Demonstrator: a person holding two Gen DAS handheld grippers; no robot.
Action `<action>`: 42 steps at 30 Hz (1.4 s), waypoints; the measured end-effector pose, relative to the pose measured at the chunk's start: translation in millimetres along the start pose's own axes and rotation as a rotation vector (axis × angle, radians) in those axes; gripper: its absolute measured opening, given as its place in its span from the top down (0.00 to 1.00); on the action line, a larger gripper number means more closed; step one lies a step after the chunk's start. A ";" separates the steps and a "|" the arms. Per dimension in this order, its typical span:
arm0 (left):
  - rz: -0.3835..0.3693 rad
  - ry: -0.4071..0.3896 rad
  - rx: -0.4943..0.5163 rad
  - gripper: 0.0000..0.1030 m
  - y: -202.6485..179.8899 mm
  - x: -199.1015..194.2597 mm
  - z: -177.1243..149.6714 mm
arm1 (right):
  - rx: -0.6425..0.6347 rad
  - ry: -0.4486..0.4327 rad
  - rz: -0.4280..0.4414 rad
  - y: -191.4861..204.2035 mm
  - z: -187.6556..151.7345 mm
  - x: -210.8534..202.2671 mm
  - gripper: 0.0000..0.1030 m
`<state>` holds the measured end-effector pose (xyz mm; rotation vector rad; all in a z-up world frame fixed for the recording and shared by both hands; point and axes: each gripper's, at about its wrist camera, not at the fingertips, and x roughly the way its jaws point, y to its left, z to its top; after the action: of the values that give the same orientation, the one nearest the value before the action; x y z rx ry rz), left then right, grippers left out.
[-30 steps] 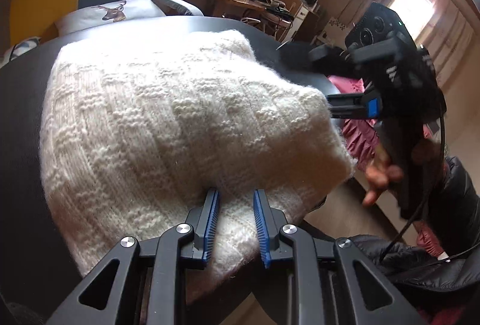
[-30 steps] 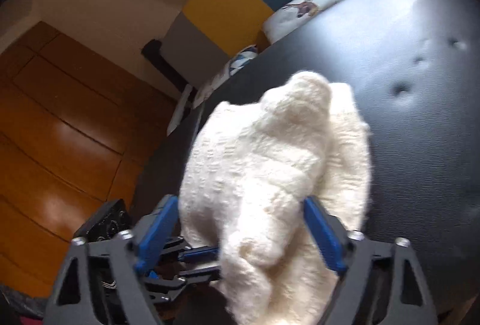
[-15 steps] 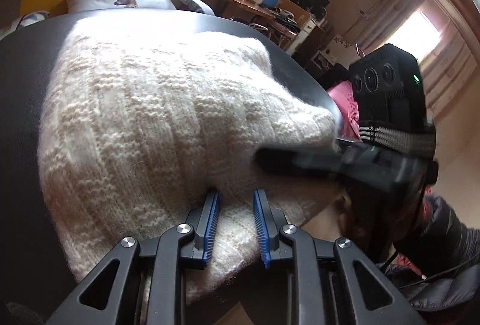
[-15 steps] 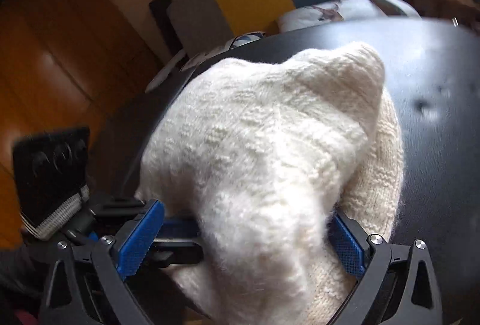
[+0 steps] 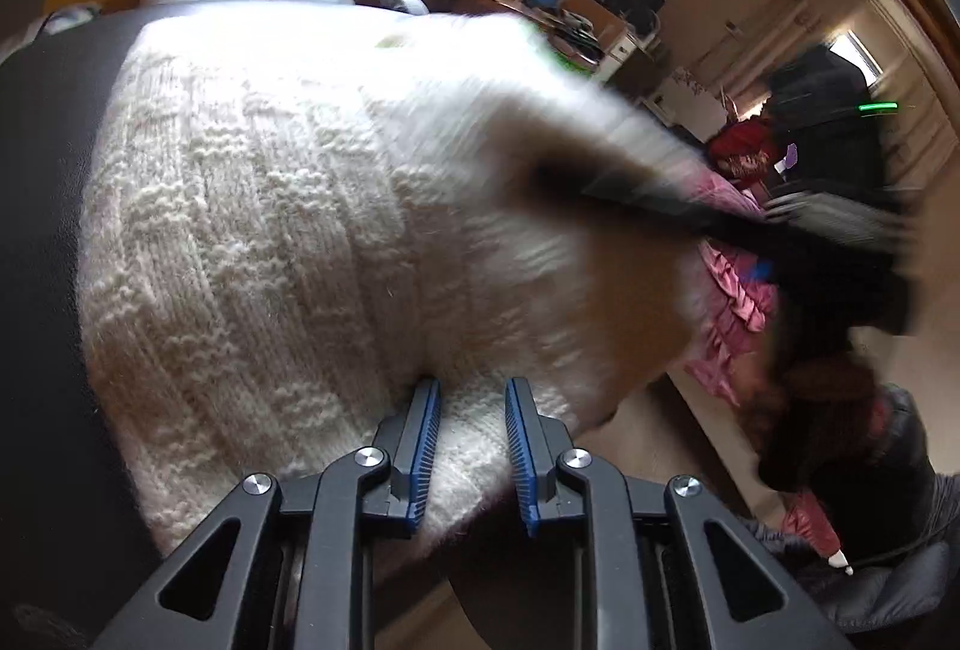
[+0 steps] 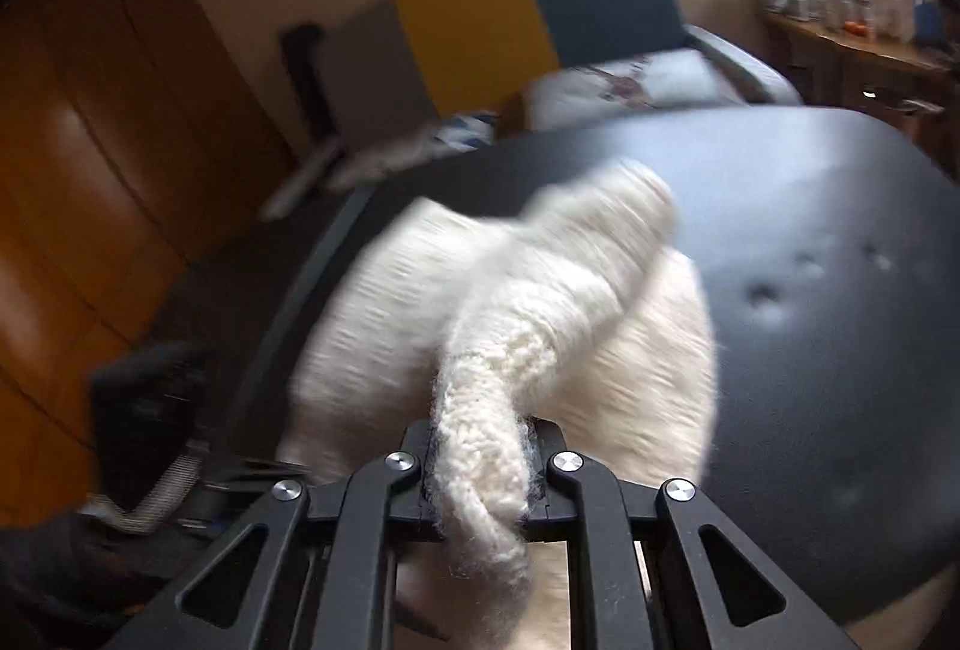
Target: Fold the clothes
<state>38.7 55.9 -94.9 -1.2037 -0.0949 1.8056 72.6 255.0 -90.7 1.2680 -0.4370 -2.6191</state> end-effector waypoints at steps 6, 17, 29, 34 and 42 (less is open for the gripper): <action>0.024 -0.210 -0.006 0.79 4.7 -51.3 14.0 | 0.140 0.001 0.082 -38.7 -18.7 16.7 0.87; 0.136 -0.195 -0.015 0.78 33.7 -32.9 28.5 | -0.002 -0.167 0.010 -25.9 11.9 -46.8 0.59; 0.266 -0.155 0.076 0.76 4.3 2.6 25.6 | 0.037 -0.057 -0.070 -33.8 49.5 52.4 0.55; 0.232 -0.198 0.017 0.75 4.0 -10.7 32.8 | 0.020 -0.076 -0.090 -35.0 45.0 46.7 0.55; 0.139 -0.242 -0.087 0.77 68.2 -52.9 104.2 | 0.014 -0.097 -0.083 -37.3 42.8 45.1 0.54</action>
<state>-79.9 20.9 -39.9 -1.0685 -0.2358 2.0828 9.4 283.9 -111.3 1.1913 -0.4274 -2.7604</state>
